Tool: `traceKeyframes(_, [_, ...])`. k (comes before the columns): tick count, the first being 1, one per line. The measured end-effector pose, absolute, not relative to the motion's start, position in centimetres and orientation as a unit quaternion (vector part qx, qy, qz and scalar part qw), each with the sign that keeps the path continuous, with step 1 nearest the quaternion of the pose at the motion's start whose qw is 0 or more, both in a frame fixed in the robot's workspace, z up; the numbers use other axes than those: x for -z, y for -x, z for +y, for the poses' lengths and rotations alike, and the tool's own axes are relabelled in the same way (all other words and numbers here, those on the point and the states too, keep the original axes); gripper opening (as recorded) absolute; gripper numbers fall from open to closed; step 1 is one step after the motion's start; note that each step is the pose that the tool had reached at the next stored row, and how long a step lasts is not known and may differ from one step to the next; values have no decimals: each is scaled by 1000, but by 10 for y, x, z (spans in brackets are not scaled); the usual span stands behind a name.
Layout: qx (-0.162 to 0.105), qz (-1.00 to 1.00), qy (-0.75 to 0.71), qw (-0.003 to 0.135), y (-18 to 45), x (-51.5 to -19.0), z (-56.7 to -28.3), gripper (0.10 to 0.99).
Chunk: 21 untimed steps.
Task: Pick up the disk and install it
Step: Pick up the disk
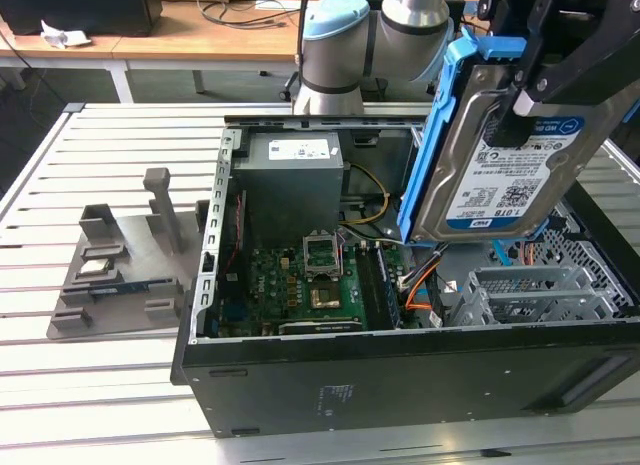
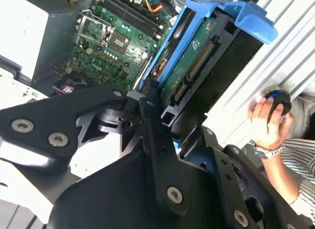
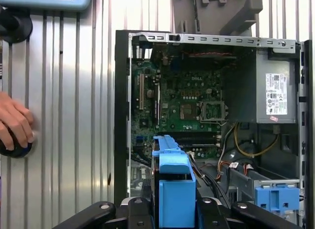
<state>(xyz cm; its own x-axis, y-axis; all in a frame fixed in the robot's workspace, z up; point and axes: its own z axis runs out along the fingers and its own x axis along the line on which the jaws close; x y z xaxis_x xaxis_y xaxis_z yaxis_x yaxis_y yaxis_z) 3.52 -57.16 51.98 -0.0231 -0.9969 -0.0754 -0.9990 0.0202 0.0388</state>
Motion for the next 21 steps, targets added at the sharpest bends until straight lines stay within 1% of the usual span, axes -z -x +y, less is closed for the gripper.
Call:
traceKeyframes(6, [-39, 718, 694, 13, -36, -519, -571, 365])
traceKeyframes(9, [-37, 718, 694, 10, -51, -519, -569, 365])
traceKeyframes(21, [-37, 718, 694, 10, -87, -517, -565, 365])
